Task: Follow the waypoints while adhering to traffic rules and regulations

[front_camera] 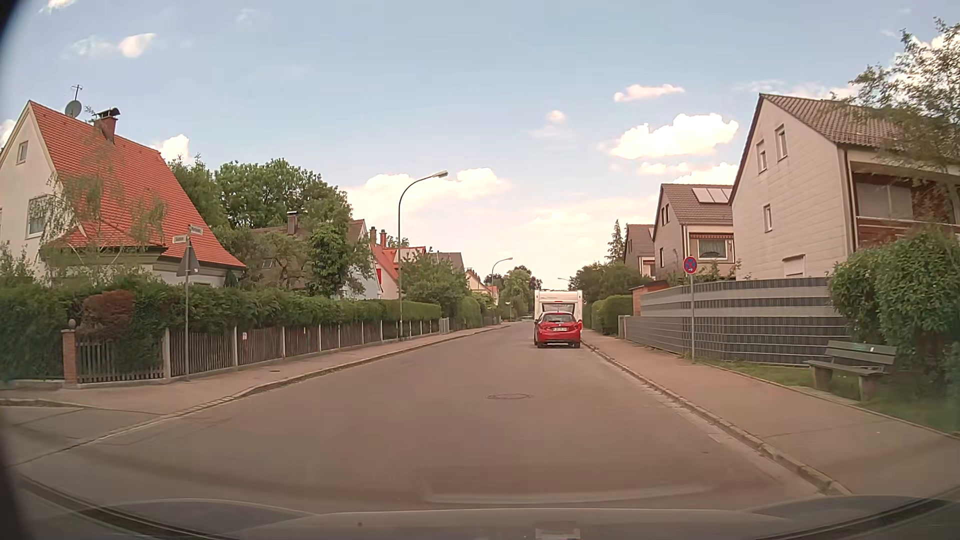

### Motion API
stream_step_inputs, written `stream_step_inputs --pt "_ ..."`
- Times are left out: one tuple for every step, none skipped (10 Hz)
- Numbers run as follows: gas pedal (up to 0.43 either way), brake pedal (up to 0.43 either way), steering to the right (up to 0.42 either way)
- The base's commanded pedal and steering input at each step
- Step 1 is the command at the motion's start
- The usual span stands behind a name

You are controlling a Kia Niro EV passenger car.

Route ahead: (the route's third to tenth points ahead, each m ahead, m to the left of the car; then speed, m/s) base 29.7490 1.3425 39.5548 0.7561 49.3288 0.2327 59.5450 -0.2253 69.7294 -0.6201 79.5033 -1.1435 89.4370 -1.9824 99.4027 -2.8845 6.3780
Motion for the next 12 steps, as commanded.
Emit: stream_step_inputs --pt "0.028 0.018 -0.007" --pt "0.028 0.018 -0.011" --pt "0.028 0.018 -0.017" --pt "0.028 0.018 -0.023" --pt "0.039 0.018 -0.03" --pt "0.039 0.018 -0.038" --pt "0.039 0.018 -0.045" --pt "0.039 0.018 -0.053" --pt "0.039 0.018 -0.056" --pt "0.039 0.018 -0.058" --pt "0.039 0.018 -0.06" --pt "0.039 0.018 -0.061"
